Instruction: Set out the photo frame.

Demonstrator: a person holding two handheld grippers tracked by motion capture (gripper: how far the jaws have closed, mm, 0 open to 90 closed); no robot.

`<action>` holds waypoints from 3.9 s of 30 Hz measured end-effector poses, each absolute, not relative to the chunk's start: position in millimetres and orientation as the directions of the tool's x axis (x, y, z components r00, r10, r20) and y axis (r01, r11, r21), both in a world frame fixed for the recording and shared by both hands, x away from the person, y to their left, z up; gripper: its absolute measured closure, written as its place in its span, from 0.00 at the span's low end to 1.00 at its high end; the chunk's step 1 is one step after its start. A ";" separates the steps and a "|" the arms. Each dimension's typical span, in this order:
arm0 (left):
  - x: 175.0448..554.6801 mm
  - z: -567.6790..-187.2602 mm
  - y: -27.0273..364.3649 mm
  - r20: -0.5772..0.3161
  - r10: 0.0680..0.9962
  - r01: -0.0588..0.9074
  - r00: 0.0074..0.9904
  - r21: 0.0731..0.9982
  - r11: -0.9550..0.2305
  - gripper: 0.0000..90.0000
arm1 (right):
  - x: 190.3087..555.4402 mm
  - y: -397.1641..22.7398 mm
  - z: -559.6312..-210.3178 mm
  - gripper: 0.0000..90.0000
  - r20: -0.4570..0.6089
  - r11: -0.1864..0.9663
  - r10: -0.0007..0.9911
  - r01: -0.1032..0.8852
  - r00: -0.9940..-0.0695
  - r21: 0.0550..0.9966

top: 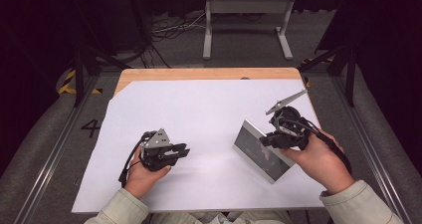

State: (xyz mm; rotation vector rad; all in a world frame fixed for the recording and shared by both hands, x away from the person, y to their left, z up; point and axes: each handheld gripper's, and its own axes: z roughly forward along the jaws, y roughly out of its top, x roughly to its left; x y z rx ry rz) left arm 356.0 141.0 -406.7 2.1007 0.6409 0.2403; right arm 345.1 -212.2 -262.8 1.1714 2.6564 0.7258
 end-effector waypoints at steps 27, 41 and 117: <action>352.0 -407.4 156.3 -0.087 0.559 0.378 0.825 0.819 -0.432 0.82 | 382.5 -172.8 -229.4 0.93 -0.065 0.840 0.389 0.325 -0.919 0.435; 353.5 -408.2 155.3 -0.088 0.554 0.377 0.828 0.819 -0.434 0.81 | 399.7 -152.8 -234.4 0.93 -0.068 0.915 0.144 0.106 -0.987 0.390; 353.9 -408.2 155.0 -0.090 0.564 0.385 0.821 0.818 -0.428 0.75 | 442.0 -190.4 -259.6 0.40 -0.048 0.744 0.279 0.184 -0.959 0.642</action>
